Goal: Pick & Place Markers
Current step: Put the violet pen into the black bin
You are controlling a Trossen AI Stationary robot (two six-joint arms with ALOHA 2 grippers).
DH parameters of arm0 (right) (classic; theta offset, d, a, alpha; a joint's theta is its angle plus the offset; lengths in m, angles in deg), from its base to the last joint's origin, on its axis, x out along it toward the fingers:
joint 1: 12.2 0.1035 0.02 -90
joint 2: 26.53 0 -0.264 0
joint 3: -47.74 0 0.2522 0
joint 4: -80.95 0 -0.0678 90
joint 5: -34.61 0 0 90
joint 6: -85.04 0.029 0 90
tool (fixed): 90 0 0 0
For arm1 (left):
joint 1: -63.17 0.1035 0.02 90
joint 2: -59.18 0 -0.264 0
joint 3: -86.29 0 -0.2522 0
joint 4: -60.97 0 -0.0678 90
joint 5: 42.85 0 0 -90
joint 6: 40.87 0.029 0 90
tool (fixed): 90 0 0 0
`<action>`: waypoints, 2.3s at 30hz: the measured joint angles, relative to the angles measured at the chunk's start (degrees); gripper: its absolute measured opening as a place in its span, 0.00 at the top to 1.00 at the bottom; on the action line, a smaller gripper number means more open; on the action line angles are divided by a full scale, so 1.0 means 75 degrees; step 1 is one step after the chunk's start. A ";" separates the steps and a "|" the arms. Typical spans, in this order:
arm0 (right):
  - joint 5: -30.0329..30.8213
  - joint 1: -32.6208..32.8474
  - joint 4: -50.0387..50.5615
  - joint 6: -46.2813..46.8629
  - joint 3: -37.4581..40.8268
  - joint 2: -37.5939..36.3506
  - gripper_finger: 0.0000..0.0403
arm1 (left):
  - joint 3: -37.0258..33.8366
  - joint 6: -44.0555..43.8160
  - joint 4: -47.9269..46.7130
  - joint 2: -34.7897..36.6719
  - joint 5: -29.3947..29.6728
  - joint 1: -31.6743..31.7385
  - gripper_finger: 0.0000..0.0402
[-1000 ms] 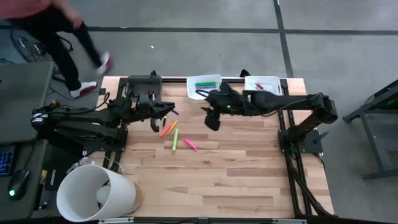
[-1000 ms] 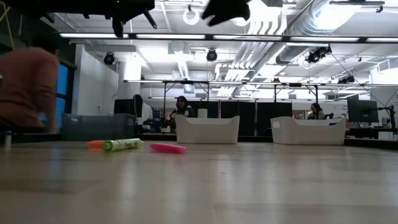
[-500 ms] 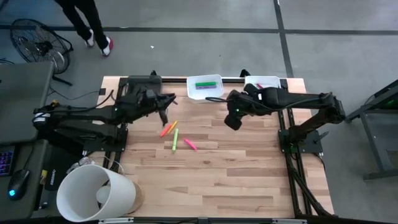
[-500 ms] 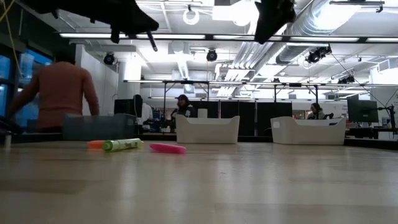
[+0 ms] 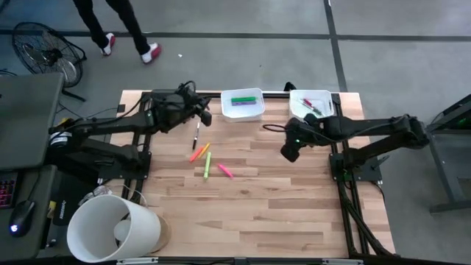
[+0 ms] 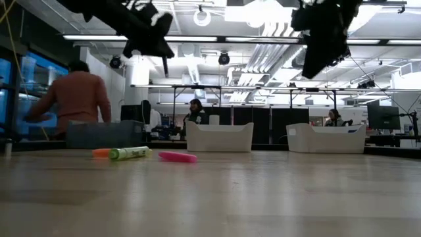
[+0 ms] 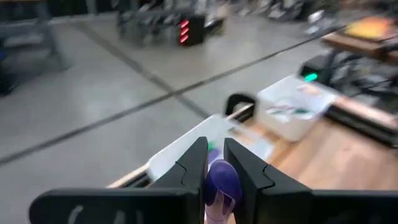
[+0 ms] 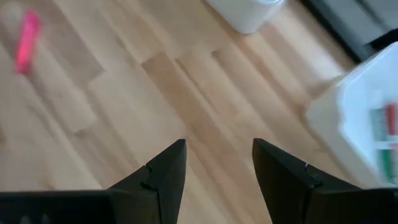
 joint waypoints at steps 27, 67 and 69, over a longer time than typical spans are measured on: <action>-0.0596 -0.0531 -0.1847 -0.0939 0.1878 -0.1451 0.57 | 0.1471 -0.3956 -0.3954 -0.2402 0.2653 0.1296 0.90; -0.0724 -0.0618 -0.2034 -0.1789 0.1875 -0.1445 0.58 | 0.1448 -1.2744 -0.6238 -0.2494 0.1612 0.3089 0.90; -0.0727 -0.0618 -0.2037 -0.1791 0.1875 -0.1445 0.58 | 0.1448 -1.3047 -0.6182 -0.2578 0.1383 0.3177 0.90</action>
